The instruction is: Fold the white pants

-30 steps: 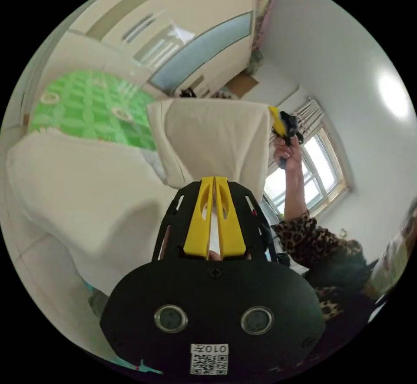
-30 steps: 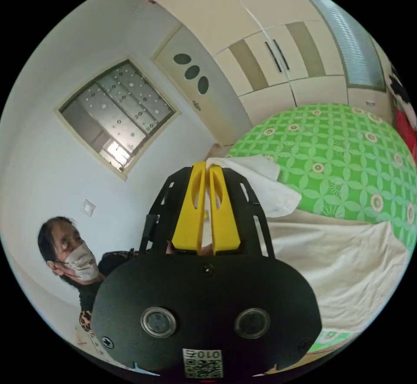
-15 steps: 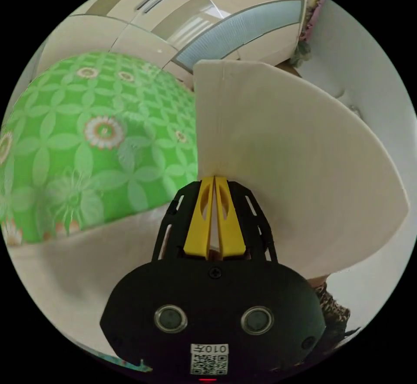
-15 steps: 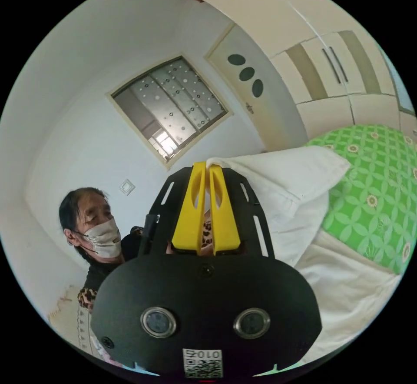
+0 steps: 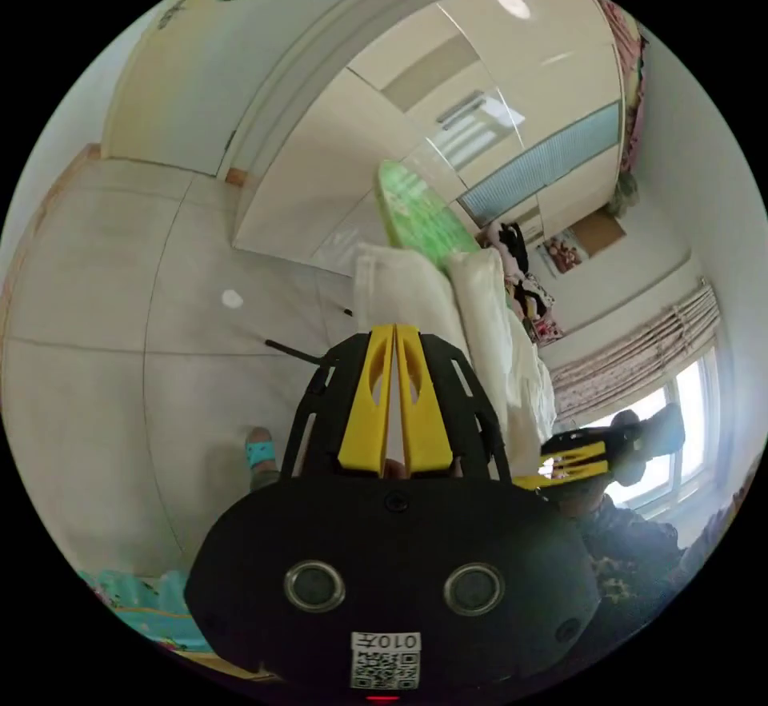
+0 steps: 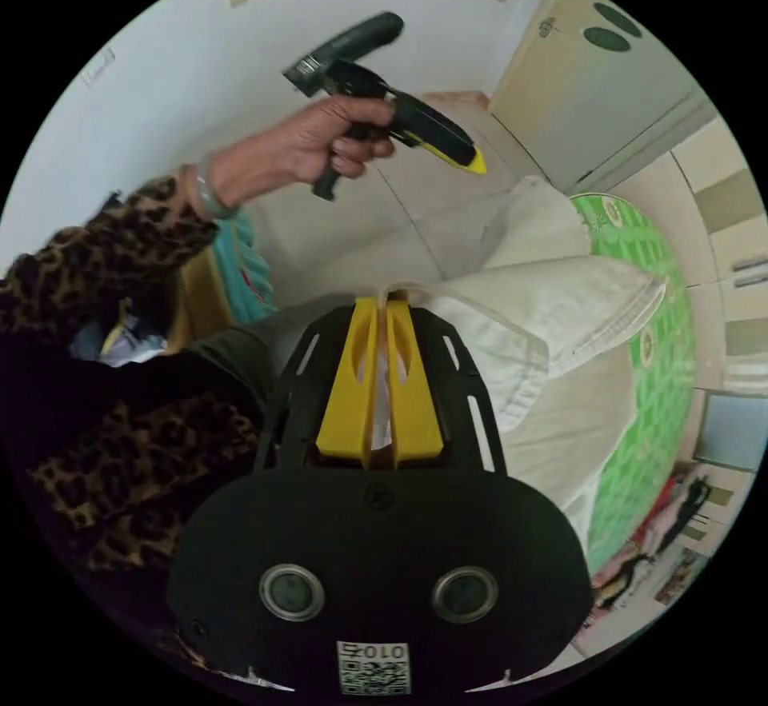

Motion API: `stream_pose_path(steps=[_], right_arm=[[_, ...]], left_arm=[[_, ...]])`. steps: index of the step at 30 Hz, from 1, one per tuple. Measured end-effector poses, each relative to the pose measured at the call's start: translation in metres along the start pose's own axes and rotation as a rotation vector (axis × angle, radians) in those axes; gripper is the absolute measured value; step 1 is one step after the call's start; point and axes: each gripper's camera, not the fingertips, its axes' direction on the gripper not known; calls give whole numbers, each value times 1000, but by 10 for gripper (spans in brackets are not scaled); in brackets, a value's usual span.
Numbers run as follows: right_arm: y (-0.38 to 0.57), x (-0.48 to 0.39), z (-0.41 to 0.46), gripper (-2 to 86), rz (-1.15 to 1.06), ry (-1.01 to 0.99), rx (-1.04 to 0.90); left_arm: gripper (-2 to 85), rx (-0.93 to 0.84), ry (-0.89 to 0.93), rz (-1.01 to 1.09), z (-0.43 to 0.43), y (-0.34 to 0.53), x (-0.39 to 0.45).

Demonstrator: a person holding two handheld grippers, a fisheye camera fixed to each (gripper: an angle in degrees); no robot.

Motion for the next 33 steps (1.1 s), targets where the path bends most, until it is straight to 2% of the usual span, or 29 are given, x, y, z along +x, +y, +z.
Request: stream_pose_path(steps=[4,8,11,13,15,17,20,22,24,29,33], right_arm=[[-29,-46,11,37,-54,299,-86],[-39,-66,16,35,-96,483,-108],[-36,-42,-15,31,1,339,47],[-30,9,-47,29,147,118,177],[-18,48,-74,29,197,-23,310],[-12,70,-87,30,107,-94,376],[-23,79,-54,32,-55,-208,282],[-45,90,15,37,-31,-252,94],[-55,107,57,48,0,-320,19],[-56,163,110,70,51,-492,66],[-58,191,186,70,135,-417,-40]], left_arm=[[-2,12,85,-83,-5,59,-43],[-2,40,259,-155,29,104,-74],[-2,100,462,-376,65,142,-114],[-2,102,549,-481,86,162,-130],[-2,96,579,-514,97,173,-134],[-2,77,590,-521,103,179,-134],[-2,42,625,-512,112,181,-131],[-2,28,638,-522,116,183,-130],[-2,33,643,-538,115,185,-131],[-1,110,599,-535,77,192,-130],[-1,146,553,-447,44,189,-109]])
